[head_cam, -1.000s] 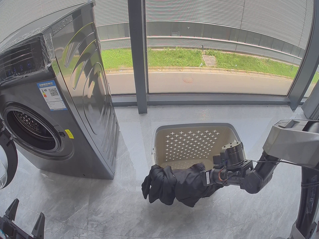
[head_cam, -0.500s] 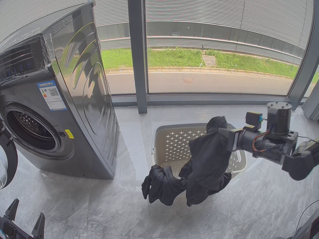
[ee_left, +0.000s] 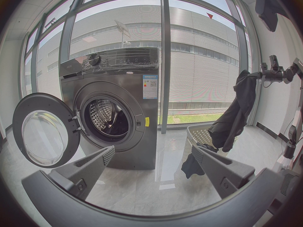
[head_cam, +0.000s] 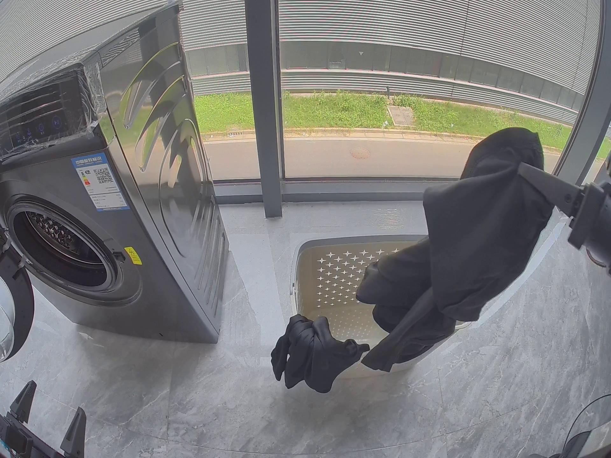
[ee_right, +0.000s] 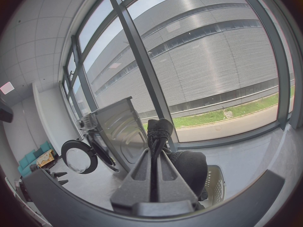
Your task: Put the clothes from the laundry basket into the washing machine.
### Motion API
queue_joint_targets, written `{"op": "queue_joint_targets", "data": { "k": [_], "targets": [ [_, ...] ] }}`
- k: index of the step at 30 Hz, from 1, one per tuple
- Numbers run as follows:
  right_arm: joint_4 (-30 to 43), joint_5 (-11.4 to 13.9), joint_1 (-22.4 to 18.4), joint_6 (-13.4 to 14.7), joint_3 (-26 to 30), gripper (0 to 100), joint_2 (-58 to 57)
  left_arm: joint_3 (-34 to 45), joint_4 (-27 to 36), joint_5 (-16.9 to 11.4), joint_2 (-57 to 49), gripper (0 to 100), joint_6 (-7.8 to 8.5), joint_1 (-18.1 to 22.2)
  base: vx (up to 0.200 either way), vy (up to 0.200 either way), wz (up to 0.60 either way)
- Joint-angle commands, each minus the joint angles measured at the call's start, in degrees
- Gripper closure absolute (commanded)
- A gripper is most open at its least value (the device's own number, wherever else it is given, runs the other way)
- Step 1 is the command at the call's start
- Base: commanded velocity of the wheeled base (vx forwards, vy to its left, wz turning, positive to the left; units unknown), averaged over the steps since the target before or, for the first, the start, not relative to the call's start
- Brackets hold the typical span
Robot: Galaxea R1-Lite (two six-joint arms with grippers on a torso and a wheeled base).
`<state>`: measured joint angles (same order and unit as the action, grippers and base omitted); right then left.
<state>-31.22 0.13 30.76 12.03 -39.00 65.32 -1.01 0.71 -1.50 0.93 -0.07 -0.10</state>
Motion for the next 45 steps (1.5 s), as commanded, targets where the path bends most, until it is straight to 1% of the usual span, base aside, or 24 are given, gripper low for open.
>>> {"op": "queue_joint_targets", "data": {
  "k": [1,3,5,8,9,10,12,14,15,18,22,24,26,28,34,41,45],
  "targets": [
    [-1.56,3.12,-1.49,-0.17,4.46,100,-7.75,0.84,0.17,-0.26,-0.93,0,0.07,0.01,-0.2,0.0,0.0],
    [-2.27,3.47,-1.4,-0.25,4.98,100,-7.66,0.84,0.17,-0.35,-0.93,0,0.07,0.01,-0.2,0.0,0.0],
    [-2.88,4.52,-0.87,-0.25,5.6,100,-7.57,0.84,0.17,-0.35,-0.93,0,0.07,0.01,-0.2,0.0,0.0],
    [-3.15,5.58,0.8,-0.08,5.95,100,-7.57,0.84,0.17,-0.26,-0.93,0,0.16,0.01,-0.2,0.0,0.0],
    [-3.15,5.58,0.88,0.01,6.04,100,-7.57,0.84,0.17,-0.26,-0.93,0,0.16,0.01,-0.2,0.0,0.0],
    [-3.23,5.58,2.38,0.36,6.83,100,-7.75,0.84,0.17,-0.26,-0.93,0,0.07,0.01,0.0,0.0,0.0],
    [-3.32,5.58,3.17,0.54,8.5,100,-8.54,0.84,0.17,-0.35,-0.93,0,0.16,0.01,0.0,0.0,0.0],
    [-3.23,5.67,3.17,0.54,9.99,100,-9.68,0.84,0.17,-0.35,-0.93,0,0.07,0.01,0.0,0.0,0.0],
    [-3.23,5.84,3.26,0.54,11.93,100,-10.74,0.84,0.17,-0.35,-0.93,0,0.16,0.01,0.0,0.0,0.0],
    [-3.23,6.46,3.17,0.71,14.65,100,-11.62,0.84,0.17,-0.35,-0.93,0,0.16,0.01,0.0,0.2,0.0],
    [-2.62,6.99,3.08,1.59,16.06,100,-11.26,0.75,0.61,-0.79,-0.93,0,0.42,-0.08,0.0,0.2,0.0],
    [-2.88,7.42,2.99,1.42,16.15,100,-10.91,0.75,0.61,-0.87,-0.93,0,0.42,-0.08,0.0,0.2,0.0],
    [-2.79,8.57,3.78,1.42,15.09,100,-10.12,0.75,0.61,-0.79,-0.93,0,0.51,-0.17,0.0,0.2,0.0],
    [-3.23,9.18,4.22,1.5,14.04,100,-8.72,0.75,0.61,-0.87,-0.93,0,0.51,-0.17,0.0,0.2,0.0],
    [-3.15,9.36,4.75,1.5,11.75,100,-6.08,0.75,0.61,-0.87,-0.93,0,0.6,-0.08,0.0,0.2,0.0],
    [-3.15,9.27,5.1,1.33,12.1,100,-5.55,0.75,0.61,-0.87,-0.93,0,0.6,-0.08,0.0,0.2,0.0],
    [-3.15,9.27,6.16,1.33,12.19,100,-5.38,0.75,0.61,-0.87,-0.93,0,0.69,-0.08,0.0,0.2,0.0]
  ]
}}
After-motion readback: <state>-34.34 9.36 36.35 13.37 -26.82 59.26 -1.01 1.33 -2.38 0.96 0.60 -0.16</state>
